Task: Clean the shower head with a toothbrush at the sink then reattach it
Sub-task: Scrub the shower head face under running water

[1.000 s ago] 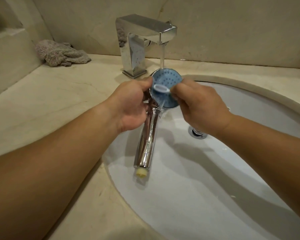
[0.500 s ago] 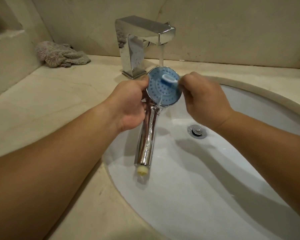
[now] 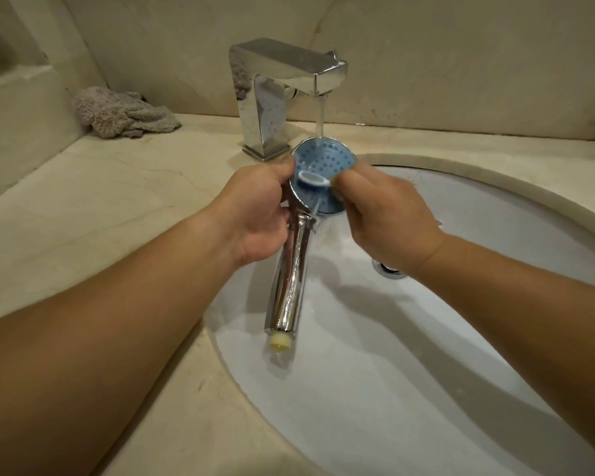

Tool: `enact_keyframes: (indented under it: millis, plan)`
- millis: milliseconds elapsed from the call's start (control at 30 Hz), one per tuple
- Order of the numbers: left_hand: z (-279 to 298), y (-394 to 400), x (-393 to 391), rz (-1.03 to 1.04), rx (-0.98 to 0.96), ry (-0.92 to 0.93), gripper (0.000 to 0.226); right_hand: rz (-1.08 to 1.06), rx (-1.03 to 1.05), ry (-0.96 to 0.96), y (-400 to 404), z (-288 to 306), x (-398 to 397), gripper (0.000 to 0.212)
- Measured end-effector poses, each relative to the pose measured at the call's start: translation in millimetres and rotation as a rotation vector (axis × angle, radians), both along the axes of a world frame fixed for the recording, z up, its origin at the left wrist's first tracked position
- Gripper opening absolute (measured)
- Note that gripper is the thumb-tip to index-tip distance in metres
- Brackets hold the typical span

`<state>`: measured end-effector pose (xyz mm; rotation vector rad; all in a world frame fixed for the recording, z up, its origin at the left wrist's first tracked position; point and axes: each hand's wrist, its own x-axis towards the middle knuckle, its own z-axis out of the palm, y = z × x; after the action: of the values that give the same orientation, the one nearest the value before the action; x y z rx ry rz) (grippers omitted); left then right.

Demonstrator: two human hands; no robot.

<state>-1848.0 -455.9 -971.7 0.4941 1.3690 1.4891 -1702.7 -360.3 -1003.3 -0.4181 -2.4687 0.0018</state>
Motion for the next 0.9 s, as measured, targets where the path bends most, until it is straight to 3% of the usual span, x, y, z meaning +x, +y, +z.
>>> enact_keyframes:
  millis: [100,267,367,500,667,800,900]
  plan:
    - [1,-1,1,-0.018,-0.006,0.037,0.038,-0.18,-0.106,0.115,12,9,3,0.005]
    - [1,-1,0,-0.032,0.013,-0.036,0.039,-0.045,-0.01,-0.012,-8,8,-3,0.006]
    - [0,-1,1,-0.053,0.009,0.003,0.038,-0.248,-0.165,0.1,7,17,0,0.005]
    - [1,-1,3,-0.047,0.004,-0.002,0.038,-0.094,-0.045,0.029,-6,11,-1,0.003]
    - [0,-1,3,-0.06,0.002,0.025,0.037,-0.238,-0.173,0.133,9,18,5,0.006]
    - [1,0,2,-0.022,0.01,0.003,0.039,-0.031,-0.008,-0.002,-5,6,3,0.008]
    - [0,0,1,-0.017,0.02,0.021,0.037,-0.162,-0.098,0.107,9,12,4,0.005]
